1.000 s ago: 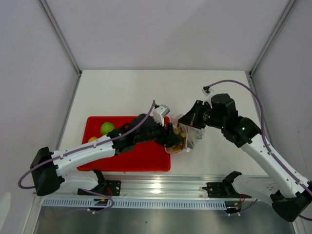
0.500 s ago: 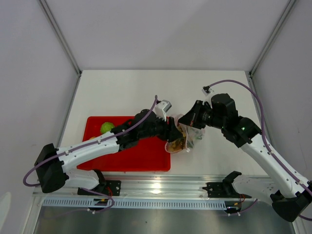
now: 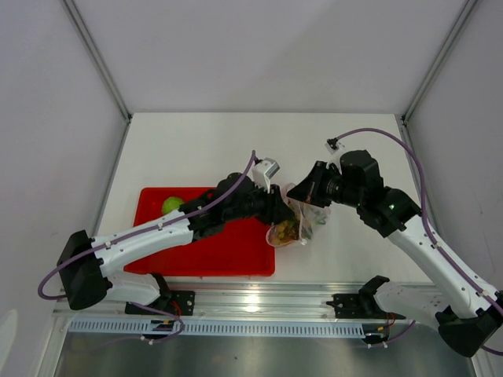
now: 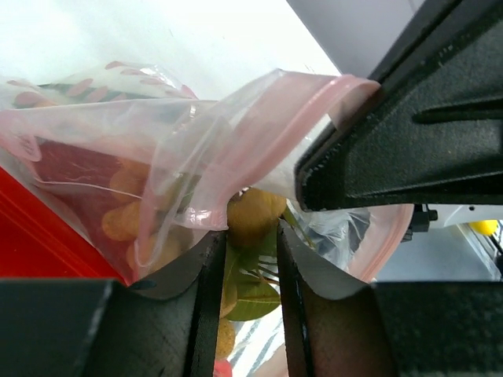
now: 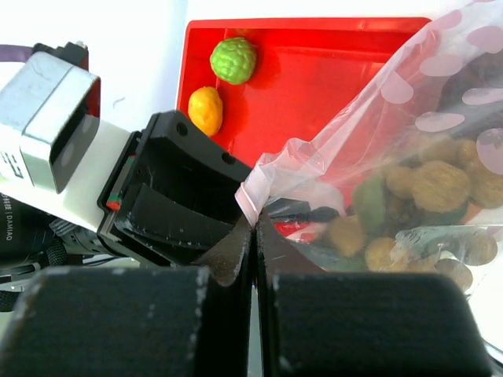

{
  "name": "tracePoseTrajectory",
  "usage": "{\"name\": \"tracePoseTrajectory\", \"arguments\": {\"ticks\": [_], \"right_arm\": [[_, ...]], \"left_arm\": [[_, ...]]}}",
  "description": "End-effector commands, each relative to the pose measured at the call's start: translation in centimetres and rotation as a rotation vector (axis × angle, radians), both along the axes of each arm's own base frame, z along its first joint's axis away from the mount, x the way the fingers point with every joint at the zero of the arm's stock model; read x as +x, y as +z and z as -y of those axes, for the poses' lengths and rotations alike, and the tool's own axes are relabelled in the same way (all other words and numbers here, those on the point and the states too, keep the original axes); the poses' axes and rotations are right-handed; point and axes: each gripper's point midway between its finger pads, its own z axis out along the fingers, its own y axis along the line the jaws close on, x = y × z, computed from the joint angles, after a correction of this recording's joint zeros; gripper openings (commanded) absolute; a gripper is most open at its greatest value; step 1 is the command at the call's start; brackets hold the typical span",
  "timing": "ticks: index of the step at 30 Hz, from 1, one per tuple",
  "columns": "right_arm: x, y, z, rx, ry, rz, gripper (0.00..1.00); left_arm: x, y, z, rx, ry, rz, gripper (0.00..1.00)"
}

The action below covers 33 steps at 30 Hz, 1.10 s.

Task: Place the food in the zip-top bag and seal the zipper
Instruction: Place the fake fruit in the zipper food storage bag, then pick up the fake fruit from the bin.

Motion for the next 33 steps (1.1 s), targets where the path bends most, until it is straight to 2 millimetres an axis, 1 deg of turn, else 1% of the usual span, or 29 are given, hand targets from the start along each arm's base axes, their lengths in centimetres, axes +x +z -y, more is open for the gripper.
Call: {"name": "tracePoseTrajectory", "arguments": {"ticks": [1,5,6,7,8,10,11,12,13,14,15,17,18,19,20,21,22,23,24,25,26,27,28,29,30,31,32,33], "right_arm": [[0.3,3.5,-0.7,0.058,0.026,0.088,0.0],[0.4,3.5,-0.6,0.052,0.022,0.093,0.0],[0.4,3.6,-0.6,0.054,0.022,0.095,0.0],[0.4,3.6,-0.5,0.054,0.02,0.093,0.0],[0.4,3.6,-0.6,0.055,0.025,0.095,0.0],[0.3,3.8,-0.5,0.056,0.024,0.096,0.0],[0.4,3.7,-0.5,0.051,0.025,0.097,0.0],[0.3,3.6,-0.4,0.044,0.023,0.096,0.0],[0.3,3.6,-0.2,0.041,0.019,0.097,0.0],[0.3,3.7,-0.1,0.036,0.019,0.102,0.0],[0.3,3.4,0.1,0.03,0.014,0.098,0.0],[0.3,3.0,0.4,0.016,0.01,0.098,0.0],[0.4,2.8,0.5,0.008,0.005,0.099,0.0],[0.5,2.4,0.8,-0.007,-0.008,0.099,0.0],[0.7,2.1,1.1,-0.022,-0.02,0.101,0.0],[0.9,1.8,1.4,-0.045,-0.027,0.109,0.0],[0.9,1.1,1.9,-0.073,-0.041,0.1,0.0],[1.3,0.9,2.3,-0.092,-0.064,0.107,0.0],[1.6,0.7,2.7,-0.107,-0.074,0.107,0.0],[1.7,0.8,2.8,-0.105,-0.077,0.108,0.0],[1.5,1.4,2.7,-0.084,-0.06,0.115,0.0],[1.9,1.7,3.1,-0.069,-0.07,0.116,0.0],[2.1,2.2,3.2,-0.058,-0.067,0.119,0.0],[2.2,2.6,3.3,-0.048,-0.068,0.124,0.0],[2.7,3.3,3.7,-0.044,-0.077,0.13,0.0],[2.9,3.6,4.1,-0.054,-0.081,0.141,0.0],[3.1,3.8,4.3,-0.06,-0.089,0.144,0.0],[3.3,4.2,4.7,-0.065,-0.096,0.152,0.0]], "left_arm": [[-0.7,2.7,1.0,-0.085,-0.054,0.023,0.34],[-2.1,2.6,1.6,-0.087,-0.092,0.014,0.33],[-2.6,2.8,2.1,-0.088,-0.11,0.016,0.33],[-2.8,2.6,2.3,-0.077,-0.113,0.013,0.34],[-2.9,1.6,2.4,-0.044,-0.107,-0.006,0.34],[-2.9,1.4,2.2,-0.036,-0.094,-0.011,0.34],[-2.5,1.6,1.9,-0.043,-0.065,-0.002,0.35],[-2.7,1.7,1.1,-0.05,-0.049,0.009,0.36],[-2.6,2.1,0.6,-0.062,-0.033,0.024,0.37],[-2.3,2.0,-0.1,-0.052,-0.006,0.04,0.38],[-2.5,3.2,-0.9,-0.073,0.006,0.064,0.4],[-2.5,4.4,-2.0,-0.087,0.025,0.101,0.41],[-2.4,4.1,-2.8,-0.074,0.048,0.104,0.43],[-2.8,5.5,-3.8,-0.106,0.059,0.128,0.46],[-2.6,5.9,-4.5,-0.108,0.087,0.144,0.47],[-2.3,5.7,-5.5,-0.1,0.123,0.153,0.49],[-2.6,6.3,-6.7,-0.105,0.145,0.162,0.51],[-2.6,6.4,-7.4,-0.101,0.165,0.168,0.55],[-2.1,6.5,-8.4,-0.09,0.213,0.178,0.57],[-2.1,6.1,-9.3,-0.063,0.234,0.175,0.58],[-2.2,6.6,-10.3,-0.069,0.254,0.188,0.62],[-2.1,6.6,-11.0,-0.06,0.277,0.193,0.66],[-1.3,6.4,-12.2,-0.038,0.345,0.2,0.69],[-1.1,5.7,-13.2,-0.002,0.386,0.179,0.71],[-0.6,5.4,-14.4,0.015,0.442,0.169,0.71],[0.2,4.8,-15.8,0.043,0.516,0.163,0.72],[0.6,3.7,-17.1,0.079,0.573,0.128,0.73],[0.9,3.0,-17.9,0.101,0.615,0.111,0.74]]}}
